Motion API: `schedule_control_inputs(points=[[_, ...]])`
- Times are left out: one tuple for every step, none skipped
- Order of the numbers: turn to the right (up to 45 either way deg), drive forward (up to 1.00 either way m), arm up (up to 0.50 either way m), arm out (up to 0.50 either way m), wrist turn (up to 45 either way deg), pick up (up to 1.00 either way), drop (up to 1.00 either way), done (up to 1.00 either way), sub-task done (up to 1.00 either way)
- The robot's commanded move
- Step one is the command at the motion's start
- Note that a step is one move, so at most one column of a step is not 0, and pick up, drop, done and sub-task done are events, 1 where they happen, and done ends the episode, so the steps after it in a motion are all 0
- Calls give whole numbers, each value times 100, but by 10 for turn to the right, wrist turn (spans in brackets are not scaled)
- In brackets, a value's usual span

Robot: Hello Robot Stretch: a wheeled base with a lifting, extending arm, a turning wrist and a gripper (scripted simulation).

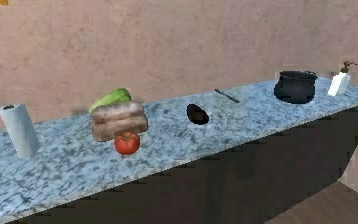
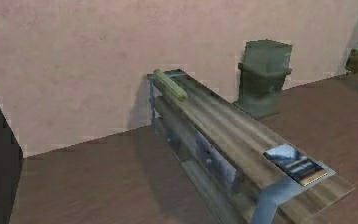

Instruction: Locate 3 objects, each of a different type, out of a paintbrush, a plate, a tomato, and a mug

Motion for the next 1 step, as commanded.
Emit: schedule_control_inputs(points=[[0,15,0,0,0,0,0,0,0]])
